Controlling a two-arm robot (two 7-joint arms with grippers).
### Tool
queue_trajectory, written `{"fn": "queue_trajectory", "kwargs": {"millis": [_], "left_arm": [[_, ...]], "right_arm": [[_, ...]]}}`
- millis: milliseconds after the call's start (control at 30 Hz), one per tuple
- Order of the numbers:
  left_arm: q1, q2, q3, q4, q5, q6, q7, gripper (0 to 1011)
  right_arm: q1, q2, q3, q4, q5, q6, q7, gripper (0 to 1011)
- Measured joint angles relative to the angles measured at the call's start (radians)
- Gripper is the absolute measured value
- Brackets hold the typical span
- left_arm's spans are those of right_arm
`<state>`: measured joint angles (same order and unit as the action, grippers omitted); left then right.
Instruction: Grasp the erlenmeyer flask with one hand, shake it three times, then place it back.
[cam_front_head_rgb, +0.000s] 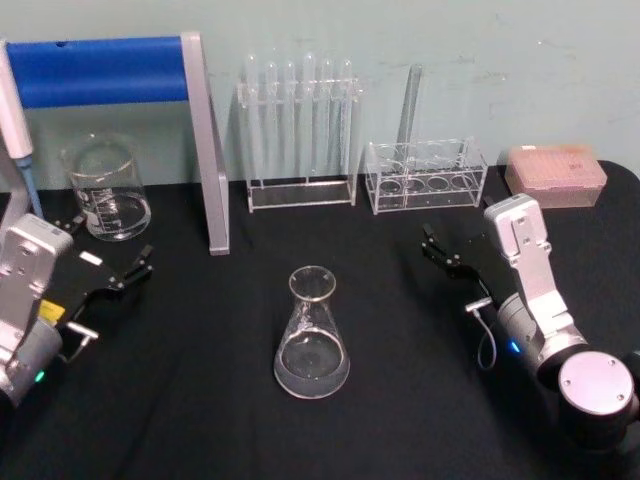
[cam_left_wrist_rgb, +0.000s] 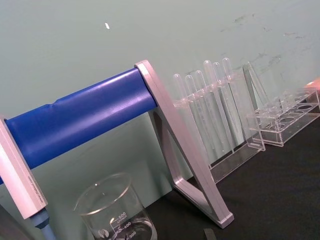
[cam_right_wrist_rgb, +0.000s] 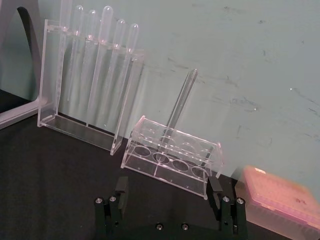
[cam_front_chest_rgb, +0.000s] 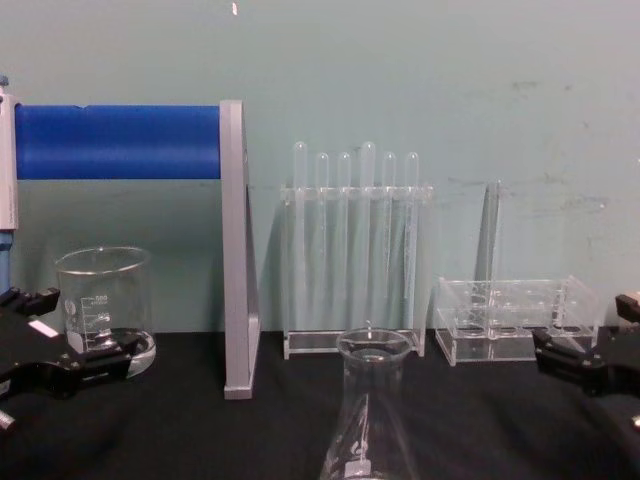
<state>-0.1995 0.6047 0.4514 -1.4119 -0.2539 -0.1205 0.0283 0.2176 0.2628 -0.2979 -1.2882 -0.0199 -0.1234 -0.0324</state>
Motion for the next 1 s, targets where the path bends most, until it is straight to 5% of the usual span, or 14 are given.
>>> {"fn": "queue_trajectory", "kwargs": {"millis": [1000], "left_arm": [[0.000, 0.000, 0.000, 0.000, 0.000, 0.000, 0.000, 1001]], "right_arm": [[-0.001, 0.002, 0.000, -0.001, 0.003, 0.003, 0.003, 1002]]}}
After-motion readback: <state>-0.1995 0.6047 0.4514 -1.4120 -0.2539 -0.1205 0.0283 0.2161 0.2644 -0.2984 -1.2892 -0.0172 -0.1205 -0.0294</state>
